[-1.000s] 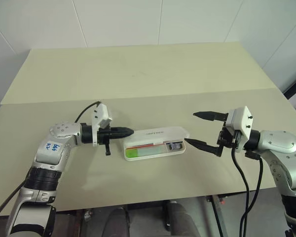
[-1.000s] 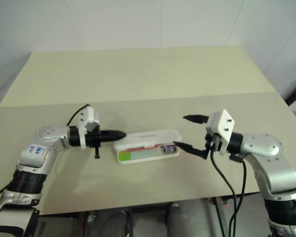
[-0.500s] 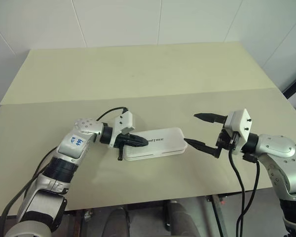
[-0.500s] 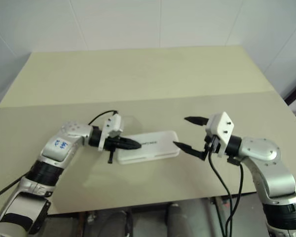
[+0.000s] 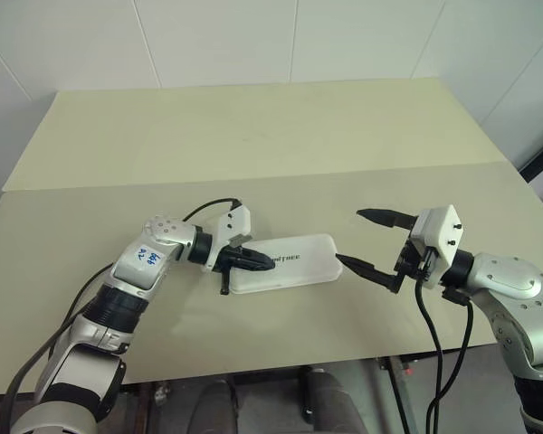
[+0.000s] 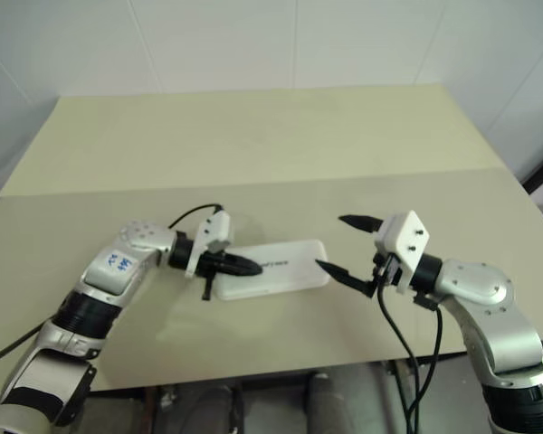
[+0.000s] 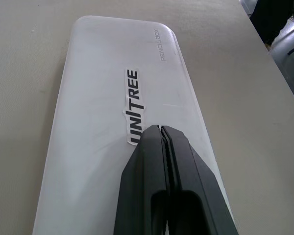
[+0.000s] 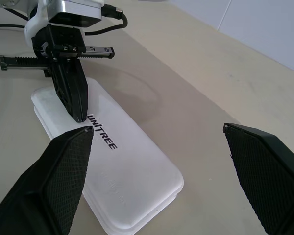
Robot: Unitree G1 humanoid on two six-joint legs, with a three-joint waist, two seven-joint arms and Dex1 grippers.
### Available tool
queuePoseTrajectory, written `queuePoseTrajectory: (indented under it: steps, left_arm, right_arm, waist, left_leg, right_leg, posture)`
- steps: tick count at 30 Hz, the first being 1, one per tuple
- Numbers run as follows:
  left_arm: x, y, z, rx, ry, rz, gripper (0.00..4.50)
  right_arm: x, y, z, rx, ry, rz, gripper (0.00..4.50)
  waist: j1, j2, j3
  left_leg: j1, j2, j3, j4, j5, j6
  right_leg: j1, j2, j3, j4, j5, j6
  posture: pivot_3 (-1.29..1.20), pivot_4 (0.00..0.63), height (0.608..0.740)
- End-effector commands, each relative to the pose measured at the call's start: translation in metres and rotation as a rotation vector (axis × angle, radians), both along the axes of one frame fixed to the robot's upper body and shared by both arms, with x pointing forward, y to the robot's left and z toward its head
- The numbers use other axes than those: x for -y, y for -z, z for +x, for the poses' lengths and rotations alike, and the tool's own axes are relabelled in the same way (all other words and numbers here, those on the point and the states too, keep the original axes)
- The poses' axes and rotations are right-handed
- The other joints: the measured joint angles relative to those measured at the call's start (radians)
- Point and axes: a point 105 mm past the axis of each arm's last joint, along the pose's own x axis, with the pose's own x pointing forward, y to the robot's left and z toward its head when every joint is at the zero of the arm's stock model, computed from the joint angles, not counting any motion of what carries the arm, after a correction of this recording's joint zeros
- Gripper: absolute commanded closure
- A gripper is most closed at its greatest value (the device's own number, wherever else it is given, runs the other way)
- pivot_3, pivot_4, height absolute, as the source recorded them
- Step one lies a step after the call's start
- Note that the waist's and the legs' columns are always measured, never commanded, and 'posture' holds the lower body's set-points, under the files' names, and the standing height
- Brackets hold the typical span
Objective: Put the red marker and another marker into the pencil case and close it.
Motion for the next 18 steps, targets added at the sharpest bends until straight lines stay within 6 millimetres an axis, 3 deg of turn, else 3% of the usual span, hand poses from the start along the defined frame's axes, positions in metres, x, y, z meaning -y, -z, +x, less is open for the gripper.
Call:
queuePoseTrajectory:
  steps: [1, 5, 8, 15, 18]
  left_arm:
    - [0.005, 0.001, -0.002, -0.014, -0.014, -0.047, 4.44]
    - [0.001, -0.023, 0.000, 0.042, -0.031, -0.163, 4.44]
    - [-0.020, -0.041, -0.008, 0.081, -0.055, -0.250, 4.44]
    - [-0.063, -0.055, -0.023, 0.198, -0.193, -0.340, 4.44]
    - [-0.082, -0.058, -0.032, 0.235, -0.276, -0.382, 3.84]
  right_arm:
    - [-0.001, -0.009, -0.003, 0.043, -0.010, 0.001, 0.00]
    - [-0.001, -0.005, -0.002, 0.026, -0.017, 0.001, 0.00]
    - [-0.001, -0.001, 0.000, 0.005, -0.028, -0.003, 0.00]
    - [0.002, 0.004, 0.005, -0.021, -0.054, -0.006, 0.00]
    - [0.001, 0.007, 0.006, -0.035, -0.078, -0.009, 0.00]
  waist:
    - [0.000, 0.000, 0.000]
    - [0.000, 0.000, 0.000]
    - [-0.005, 0.000, 0.000]
    - [-0.002, 0.000, 0.000]
    - [-0.001, 0.000, 0.000]
  left_leg:
    - [0.000, 0.000, 0.000, 0.000, 0.000, 0.000]
    - [0.000, 0.000, 0.000, 0.000, 0.000, 0.000]
    - [-0.001, 0.000, 0.000, 0.000, 0.000, 0.000]
    - [0.000, 0.000, 0.000, -0.003, 0.000, 0.000]
    - [0.000, 0.000, 0.000, -0.002, 0.000, 0.000]
  right_leg:
    - [0.000, 0.000, 0.000, 0.000, 0.000, 0.000]
    - [0.000, 0.000, 0.000, 0.000, 0.000, 0.000]
    - [-0.001, 0.000, 0.000, 0.000, 0.000, 0.000]
    - [-0.001, 0.000, 0.000, 0.001, 0.000, 0.000]
    - [-0.001, 0.000, 0.000, 0.000, 0.000, 0.000]
  posture:
    - [0.00, 0.150, 0.740]
    - [0.00, 0.150, 0.740]
    - [0.00, 0.150, 0.740]
    - [0.00, 0.150, 0.740]
    - [0.00, 0.150, 0.740]
